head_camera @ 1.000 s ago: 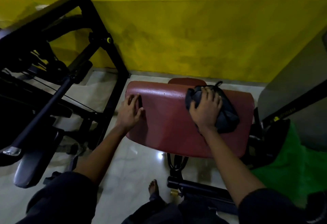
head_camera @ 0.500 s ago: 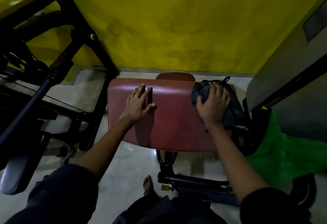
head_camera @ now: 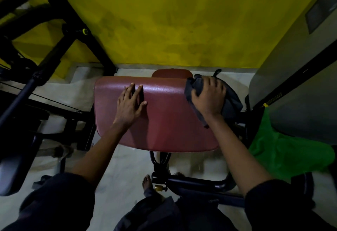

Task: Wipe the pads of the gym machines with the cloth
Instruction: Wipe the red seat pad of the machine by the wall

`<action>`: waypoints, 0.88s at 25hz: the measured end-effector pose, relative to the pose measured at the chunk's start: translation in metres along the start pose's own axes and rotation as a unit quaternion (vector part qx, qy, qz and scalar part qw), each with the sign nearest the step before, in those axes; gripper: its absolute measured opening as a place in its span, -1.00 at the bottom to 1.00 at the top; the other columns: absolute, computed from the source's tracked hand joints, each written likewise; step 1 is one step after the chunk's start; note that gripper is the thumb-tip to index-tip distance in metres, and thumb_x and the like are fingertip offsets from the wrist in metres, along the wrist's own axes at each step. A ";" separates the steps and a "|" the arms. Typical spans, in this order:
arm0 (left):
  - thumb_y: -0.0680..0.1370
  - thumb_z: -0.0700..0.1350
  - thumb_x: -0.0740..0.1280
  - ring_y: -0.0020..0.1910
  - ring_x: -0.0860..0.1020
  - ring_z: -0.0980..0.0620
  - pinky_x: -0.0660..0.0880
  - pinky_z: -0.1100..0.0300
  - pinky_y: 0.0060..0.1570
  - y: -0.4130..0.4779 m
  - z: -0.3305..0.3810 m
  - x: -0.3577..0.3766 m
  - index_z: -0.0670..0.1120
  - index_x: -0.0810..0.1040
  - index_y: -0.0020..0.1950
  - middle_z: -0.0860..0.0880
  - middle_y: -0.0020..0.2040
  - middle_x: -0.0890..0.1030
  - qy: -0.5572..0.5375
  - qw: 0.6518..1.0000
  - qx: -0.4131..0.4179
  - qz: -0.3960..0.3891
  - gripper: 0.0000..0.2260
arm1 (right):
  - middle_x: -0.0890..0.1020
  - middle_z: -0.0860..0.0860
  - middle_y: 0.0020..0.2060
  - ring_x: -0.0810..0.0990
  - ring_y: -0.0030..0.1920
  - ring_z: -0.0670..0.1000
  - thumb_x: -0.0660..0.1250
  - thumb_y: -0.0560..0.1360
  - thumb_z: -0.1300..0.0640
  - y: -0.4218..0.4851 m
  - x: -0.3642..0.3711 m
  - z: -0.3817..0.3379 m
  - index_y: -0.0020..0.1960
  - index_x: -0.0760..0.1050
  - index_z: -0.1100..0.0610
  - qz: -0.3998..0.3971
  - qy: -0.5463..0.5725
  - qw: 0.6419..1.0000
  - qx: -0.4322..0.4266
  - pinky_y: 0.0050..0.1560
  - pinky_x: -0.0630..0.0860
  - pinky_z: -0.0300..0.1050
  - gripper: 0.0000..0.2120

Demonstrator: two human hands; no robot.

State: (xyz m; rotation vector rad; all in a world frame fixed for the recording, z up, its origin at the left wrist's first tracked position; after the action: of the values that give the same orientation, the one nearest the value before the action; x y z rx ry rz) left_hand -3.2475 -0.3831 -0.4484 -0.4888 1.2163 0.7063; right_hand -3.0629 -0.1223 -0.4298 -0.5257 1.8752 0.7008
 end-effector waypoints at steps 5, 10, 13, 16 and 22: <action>0.55 0.29 0.25 0.58 0.00 -0.14 0.07 -0.22 0.47 0.003 0.012 0.003 0.09 0.14 0.58 -0.09 0.60 0.11 -0.018 1.000 -0.024 0.003 -0.33 | 0.58 0.08 0.18 0.53 0.19 0.20 0.26 0.47 -0.17 0.010 0.008 -0.044 0.25 0.48 0.11 -0.045 0.033 0.994 -0.092 0.17 0.43 0.13 -0.53; 0.55 0.32 0.22 0.57 0.06 -0.16 0.18 -0.24 0.42 0.002 0.007 -0.001 0.13 0.15 0.58 -0.09 0.58 0.16 0.002 1.000 -0.014 0.005 -0.34 | 0.45 0.03 0.43 0.36 0.44 0.18 0.28 0.48 -0.16 -0.036 0.005 0.021 0.47 0.35 0.06 0.013 0.047 0.999 -0.003 0.43 0.27 0.18 -0.39; 0.56 0.32 0.20 0.57 0.05 -0.15 0.18 -0.23 0.43 -0.001 0.009 0.001 0.13 0.13 0.59 -0.09 0.59 0.14 0.003 1.000 -0.014 0.004 -0.35 | 0.38 0.02 0.48 0.30 0.47 0.22 0.30 0.47 -0.13 -0.058 0.010 0.010 0.51 0.31 0.06 0.018 0.047 0.997 0.062 0.49 0.18 0.22 -0.34; 0.57 0.30 0.20 0.58 0.02 -0.13 0.17 -0.24 0.43 -0.001 0.010 0.004 0.14 0.11 0.59 -0.08 0.60 0.11 -0.004 1.000 -0.016 0.004 -0.36 | 0.35 0.03 0.50 0.25 0.50 0.23 0.34 0.47 -0.12 -0.069 0.021 -0.027 0.53 0.29 0.08 -0.014 0.055 0.998 0.023 0.51 0.15 0.24 -0.31; 0.55 0.36 0.13 0.55 0.12 -0.15 0.17 -0.23 0.45 0.003 -0.012 -0.007 0.17 0.10 0.59 -0.06 0.59 0.16 0.044 0.998 0.045 -0.010 -0.35 | 0.28 -0.02 0.55 0.17 0.56 0.16 0.37 0.48 -0.10 -0.093 0.022 0.009 0.58 0.21 0.04 -0.026 0.036 0.998 -0.045 0.53 0.14 0.20 -0.27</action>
State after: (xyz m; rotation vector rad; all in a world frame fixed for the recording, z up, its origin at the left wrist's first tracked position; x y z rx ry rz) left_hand -3.2584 -0.3909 -0.4445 -0.4614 1.3184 0.6154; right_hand -3.0061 -0.1850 -0.4742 -0.6631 1.8972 0.7435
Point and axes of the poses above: each hand's wrist, its own y-axis towards the middle knuckle, its own x-axis out of the palm, z = x × y, the point moved 3 cm from there along y, towards the middle knuckle
